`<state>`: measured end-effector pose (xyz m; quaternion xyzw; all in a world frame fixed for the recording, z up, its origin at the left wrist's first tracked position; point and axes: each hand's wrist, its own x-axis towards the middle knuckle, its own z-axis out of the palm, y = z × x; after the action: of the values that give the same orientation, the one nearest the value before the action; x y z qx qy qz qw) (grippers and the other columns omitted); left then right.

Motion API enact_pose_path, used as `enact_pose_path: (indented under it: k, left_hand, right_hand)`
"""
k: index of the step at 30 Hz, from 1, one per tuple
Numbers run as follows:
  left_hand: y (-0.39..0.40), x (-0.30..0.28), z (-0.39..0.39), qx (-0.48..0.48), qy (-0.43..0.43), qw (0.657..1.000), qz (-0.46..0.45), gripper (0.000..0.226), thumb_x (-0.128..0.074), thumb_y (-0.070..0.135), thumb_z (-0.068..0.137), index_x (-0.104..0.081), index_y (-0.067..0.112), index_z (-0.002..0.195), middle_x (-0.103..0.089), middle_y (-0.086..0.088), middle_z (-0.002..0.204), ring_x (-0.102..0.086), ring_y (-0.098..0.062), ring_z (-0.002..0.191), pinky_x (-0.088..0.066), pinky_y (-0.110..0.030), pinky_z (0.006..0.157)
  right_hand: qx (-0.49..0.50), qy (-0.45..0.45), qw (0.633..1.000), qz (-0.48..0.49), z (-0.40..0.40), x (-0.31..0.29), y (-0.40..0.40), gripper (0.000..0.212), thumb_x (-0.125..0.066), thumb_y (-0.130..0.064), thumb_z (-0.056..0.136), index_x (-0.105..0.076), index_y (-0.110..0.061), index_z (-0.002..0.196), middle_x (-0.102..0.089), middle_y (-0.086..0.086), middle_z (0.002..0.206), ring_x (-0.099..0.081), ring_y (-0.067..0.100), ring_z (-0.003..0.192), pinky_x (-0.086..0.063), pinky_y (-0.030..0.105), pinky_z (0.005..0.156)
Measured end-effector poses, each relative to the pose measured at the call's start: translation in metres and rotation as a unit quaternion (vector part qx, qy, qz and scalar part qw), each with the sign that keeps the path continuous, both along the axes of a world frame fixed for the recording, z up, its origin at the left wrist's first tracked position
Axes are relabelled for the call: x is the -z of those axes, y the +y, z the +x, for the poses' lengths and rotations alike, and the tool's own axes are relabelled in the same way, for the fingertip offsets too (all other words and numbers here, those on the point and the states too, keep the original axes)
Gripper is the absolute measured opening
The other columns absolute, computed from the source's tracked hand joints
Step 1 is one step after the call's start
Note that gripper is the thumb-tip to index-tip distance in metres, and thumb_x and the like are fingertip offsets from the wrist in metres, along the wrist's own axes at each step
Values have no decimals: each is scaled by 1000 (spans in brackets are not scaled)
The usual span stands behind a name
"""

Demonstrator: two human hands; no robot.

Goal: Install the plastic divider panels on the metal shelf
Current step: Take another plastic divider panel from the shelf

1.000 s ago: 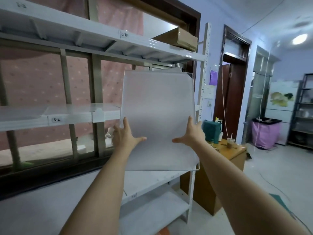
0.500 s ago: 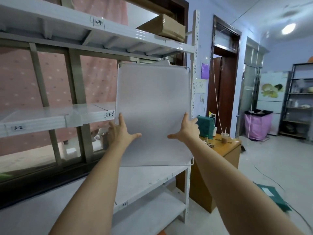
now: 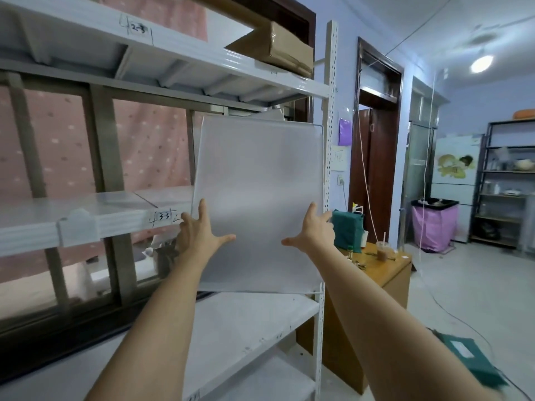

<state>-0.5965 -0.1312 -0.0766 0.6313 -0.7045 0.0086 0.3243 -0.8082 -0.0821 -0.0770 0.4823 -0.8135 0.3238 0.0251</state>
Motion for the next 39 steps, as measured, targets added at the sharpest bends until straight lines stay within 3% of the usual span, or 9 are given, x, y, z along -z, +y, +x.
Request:
enact_pose_path:
  k: [7,18,24,32,35,39]
  left_hand:
    - [-37,-6,-23,-25,32,999,-34,114,-75,60,67,-9,21,150,-35,-23,128,-49,-41,112,-46,-43,86]
    - [-53,-20,-59,-144,100,981,-82,107,-77,52,69,-15,24,150,-35,-20,131,-50,-41,113,-46,-44,86]
    - [-36,-27,-62,-196,176,951,-161,95,-76,51,71,-23,32,147,-37,-12,128,-55,-37,107,-45,-42,86]
    - [-13,-50,-54,-228,200,934,-189,93,-79,48,68,-27,40,144,-40,-10,136,-52,-35,117,-43,-39,92]
    - [-12,-56,-54,-220,210,930,-206,92,-80,44,67,-28,42,143,-44,-9,139,-49,-33,122,-42,-39,95]
    - [-14,-66,-65,-214,197,935,-202,96,-80,45,68,-24,41,146,-45,-8,137,-48,-30,123,-41,-39,97]
  right_hand:
    - [-49,1,998,-32,-27,-13,-47,119,-86,-45,64,-8,-17,150,-19,23,148,-40,42,127,-44,44,97]
    - [-198,49,978,-52,-71,-39,-122,100,-83,-47,68,-24,-9,139,-37,19,131,-48,37,114,-45,40,89]
    - [-282,67,955,-57,-72,-49,-144,104,-78,-58,67,-23,-10,141,-34,20,135,-42,39,123,-44,44,94]
    - [-370,14,928,-48,-47,-39,-147,115,-75,-59,70,-9,-9,150,-26,20,146,-31,39,133,-37,46,102]
    - [-397,107,907,-88,-33,-33,-139,115,-72,-63,69,-10,-12,151,-16,20,154,-19,37,141,-30,49,109]
    - [-479,293,821,-103,-10,-21,-122,123,-66,-70,68,9,-22,153,10,20,159,7,38,146,-11,55,116]
